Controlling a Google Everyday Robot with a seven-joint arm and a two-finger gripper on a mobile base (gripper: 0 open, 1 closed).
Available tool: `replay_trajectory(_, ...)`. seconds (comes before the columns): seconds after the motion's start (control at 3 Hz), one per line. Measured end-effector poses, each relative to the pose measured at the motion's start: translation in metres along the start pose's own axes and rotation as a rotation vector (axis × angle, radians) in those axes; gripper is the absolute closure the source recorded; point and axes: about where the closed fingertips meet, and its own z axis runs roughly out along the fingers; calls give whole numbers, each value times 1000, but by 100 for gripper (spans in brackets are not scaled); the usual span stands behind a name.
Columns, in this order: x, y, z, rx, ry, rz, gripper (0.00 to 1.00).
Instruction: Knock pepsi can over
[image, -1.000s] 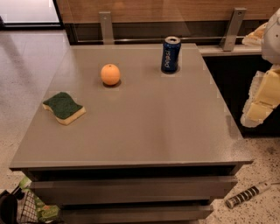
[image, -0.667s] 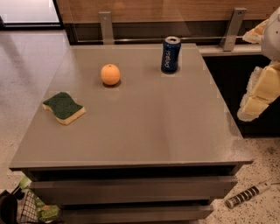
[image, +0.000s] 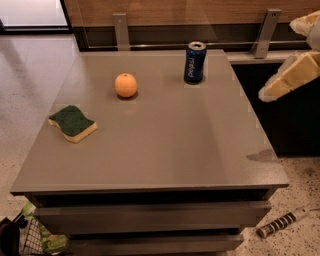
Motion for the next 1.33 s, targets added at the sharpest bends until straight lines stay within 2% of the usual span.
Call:
replay_trajectory(0.33, -9, -27, 32, 30, -222, 104, 0)
replay_trajectory(0.67, -24, -41, 59, 26, -409, 196, 0)
replay_trajectory(1.0, -24, -40, 83, -4, -515, 286, 0)
replay_trajectory(1.33, -24, -40, 83, -4, -515, 285, 0)
